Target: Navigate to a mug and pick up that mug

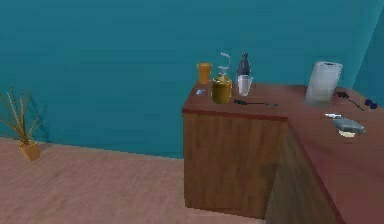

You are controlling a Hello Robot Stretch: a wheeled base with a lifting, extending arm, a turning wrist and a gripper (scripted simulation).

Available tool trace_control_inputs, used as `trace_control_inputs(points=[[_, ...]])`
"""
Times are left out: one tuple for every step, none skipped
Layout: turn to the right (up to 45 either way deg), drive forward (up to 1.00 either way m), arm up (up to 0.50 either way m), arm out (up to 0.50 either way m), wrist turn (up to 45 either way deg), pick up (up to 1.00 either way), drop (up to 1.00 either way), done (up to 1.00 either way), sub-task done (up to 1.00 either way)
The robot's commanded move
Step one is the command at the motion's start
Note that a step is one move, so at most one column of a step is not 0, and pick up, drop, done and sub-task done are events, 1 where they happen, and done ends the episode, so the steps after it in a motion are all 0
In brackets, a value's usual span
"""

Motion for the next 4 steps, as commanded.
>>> trace_control_inputs(points=[[0.0,0.0,-0.16,0.0,0.0,0.0,0.0,0.0,0.0],[0.0,0.0,0.0,0.0,0.0,1.0,0.0,0.0,0.0],[0.0,0.0,0.1,0.0,0.0,0.0,0.0,0.0,0.0],[0.0,0.0,0.0,0.0,0.0,0.0,0.0,1.0,0.0]])
